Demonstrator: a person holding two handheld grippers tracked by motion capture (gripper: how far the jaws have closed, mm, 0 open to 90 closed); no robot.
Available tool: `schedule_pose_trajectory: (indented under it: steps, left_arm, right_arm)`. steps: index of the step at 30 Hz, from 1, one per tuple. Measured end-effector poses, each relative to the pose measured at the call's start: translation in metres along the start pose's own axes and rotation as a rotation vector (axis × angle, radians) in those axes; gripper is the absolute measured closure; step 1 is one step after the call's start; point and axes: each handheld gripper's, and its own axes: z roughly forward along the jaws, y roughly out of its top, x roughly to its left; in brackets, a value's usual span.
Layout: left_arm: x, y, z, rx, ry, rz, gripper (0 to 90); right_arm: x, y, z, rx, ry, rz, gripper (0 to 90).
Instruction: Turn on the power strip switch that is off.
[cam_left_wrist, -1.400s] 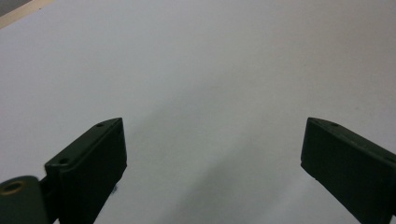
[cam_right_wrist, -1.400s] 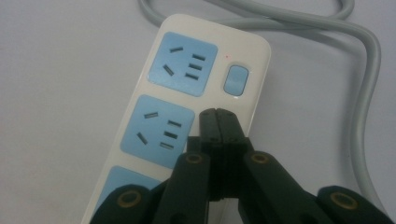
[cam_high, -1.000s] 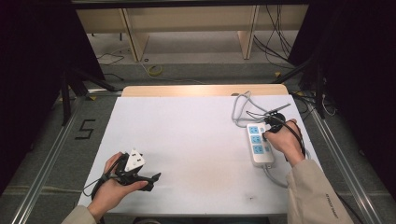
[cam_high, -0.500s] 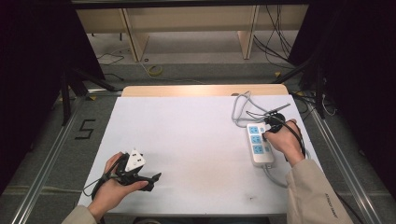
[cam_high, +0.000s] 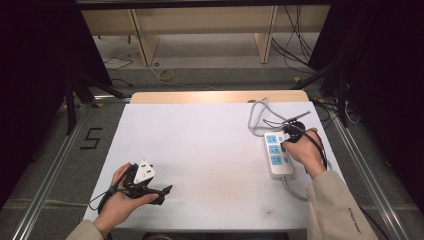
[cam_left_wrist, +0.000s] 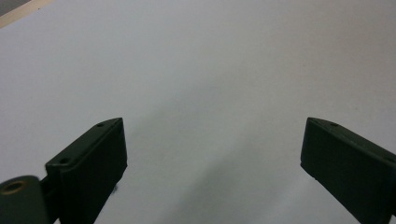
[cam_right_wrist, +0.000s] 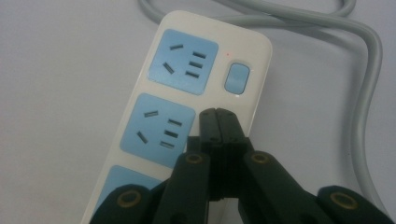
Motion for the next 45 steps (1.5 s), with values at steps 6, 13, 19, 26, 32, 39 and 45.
schedule_pose_trajectory:
  steps: [6,13,19,26,32,39,45]
  left_arm:
    - [0.0002,0.0,-0.0001,0.001,0.001,0.0,6.6]
    - [0.0002,0.0001,-0.0002,0.0,0.001,-0.001,6.7]
    - [0.0001,0.0003,-0.0002,-0.001,-0.003,-0.001,6.7]
    - [0.0002,0.0003,-0.0001,0.0,-0.003,-0.001,6.7]
    - [0.0003,0.0003,-0.0001,0.001,-0.002,-0.001,6.7]
    - [0.0006,0.0002,-0.0004,0.001,-0.001,-0.005,6.7]
    - [0.0004,0.0003,0.0,0.003,-0.003,-0.002,6.7]
  right_arm:
    - [0.0002,-0.0006,-0.0002,-0.003,-0.003,-0.007,90.0]
    - [0.0005,-0.001,-0.0004,-0.006,-0.005,-0.007,90.0]
    - [0.0009,-0.0019,-0.0006,-0.011,-0.003,-0.004,90.0]
    - [0.0003,-0.0023,-0.0005,-0.018,-0.002,-0.003,90.0]
    - [0.0001,-0.0024,-0.0005,-0.021,-0.002,-0.002,90.0]
    - [0.0008,-0.0025,0.0007,-0.037,0.005,0.002,90.0]
    - [0.0,-0.0028,-0.001,-0.038,0.01,0.004,90.0]
